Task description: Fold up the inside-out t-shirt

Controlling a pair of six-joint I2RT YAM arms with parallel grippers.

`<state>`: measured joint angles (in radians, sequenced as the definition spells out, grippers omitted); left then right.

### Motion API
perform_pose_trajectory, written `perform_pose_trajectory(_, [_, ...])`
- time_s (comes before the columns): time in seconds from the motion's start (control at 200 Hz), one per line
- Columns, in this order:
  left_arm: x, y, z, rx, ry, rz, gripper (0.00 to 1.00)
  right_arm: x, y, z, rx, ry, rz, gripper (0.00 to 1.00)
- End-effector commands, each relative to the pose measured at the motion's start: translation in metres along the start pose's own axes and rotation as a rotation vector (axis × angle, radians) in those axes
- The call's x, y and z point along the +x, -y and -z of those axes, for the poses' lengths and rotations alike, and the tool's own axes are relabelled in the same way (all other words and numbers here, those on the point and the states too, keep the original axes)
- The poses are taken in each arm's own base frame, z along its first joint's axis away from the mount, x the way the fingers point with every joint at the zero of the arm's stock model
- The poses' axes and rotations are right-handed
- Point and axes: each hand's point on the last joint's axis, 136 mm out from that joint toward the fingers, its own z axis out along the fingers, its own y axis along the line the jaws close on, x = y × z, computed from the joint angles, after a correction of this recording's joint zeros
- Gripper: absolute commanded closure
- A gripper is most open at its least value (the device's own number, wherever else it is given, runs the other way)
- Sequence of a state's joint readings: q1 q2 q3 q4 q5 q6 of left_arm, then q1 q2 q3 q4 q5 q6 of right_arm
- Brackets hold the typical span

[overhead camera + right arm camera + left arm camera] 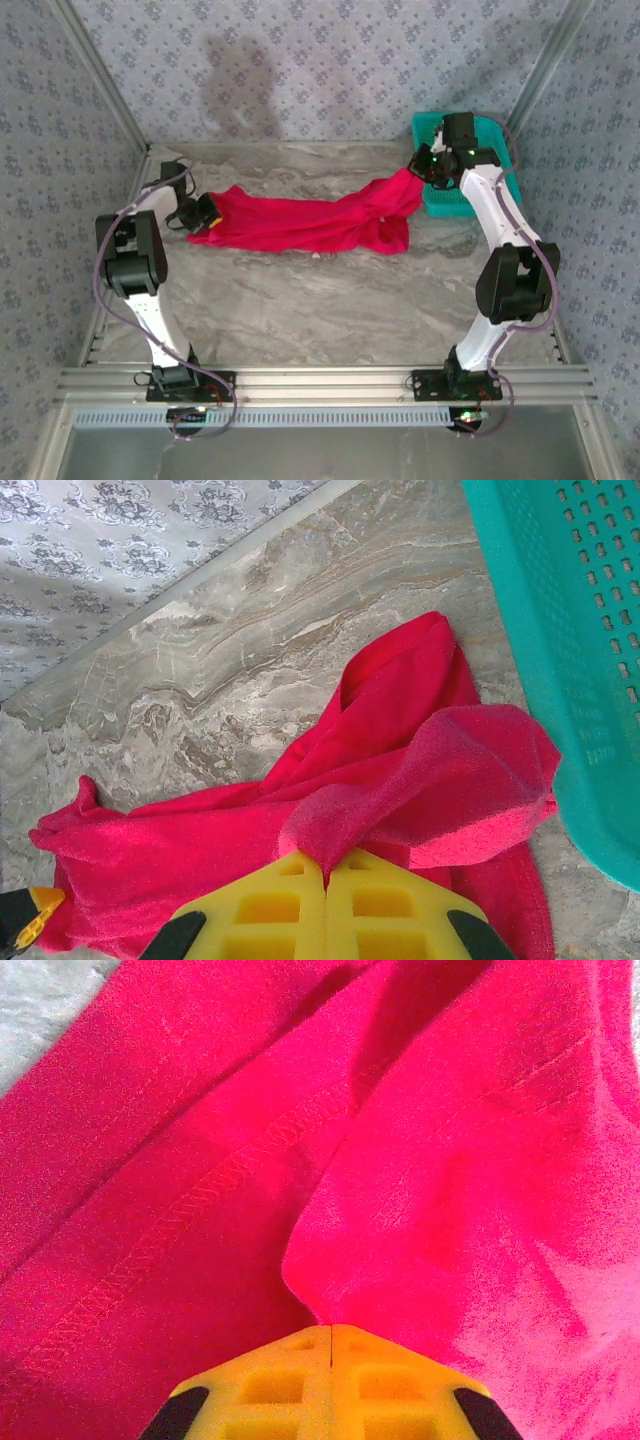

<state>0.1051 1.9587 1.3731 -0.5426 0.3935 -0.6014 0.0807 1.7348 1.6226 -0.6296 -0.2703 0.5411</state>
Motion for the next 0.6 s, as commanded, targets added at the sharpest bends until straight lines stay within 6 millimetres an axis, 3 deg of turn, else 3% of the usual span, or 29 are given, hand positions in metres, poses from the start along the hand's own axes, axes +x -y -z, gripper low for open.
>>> perform_pose_trajectory(0.0, [-0.017,0.028,0.052,0.118,0.111,0.012,1.00,-0.012,-0.015,0.020,-0.042,0.037,0.026,1.00])
perform_pose_trajectory(0.165, [-0.022,0.046,0.106,0.186,0.210,0.006,1.00,-0.018,-0.021,0.034,-0.060,0.071,0.025,1.00])
perform_pose_trajectory(0.29, [-0.017,0.052,0.124,0.209,0.230,0.001,1.00,-0.019,-0.023,0.040,-0.069,0.091,0.021,1.00])
perform_pose_trajectory(0.41, [-0.013,0.049,0.120,0.213,0.220,0.004,1.00,-0.020,-0.024,0.043,-0.074,0.103,0.022,1.00])
perform_pose_trajectory(0.595, [-0.008,0.040,0.088,0.227,0.157,0.027,1.00,-0.017,-0.023,0.040,-0.074,0.093,0.021,1.00])
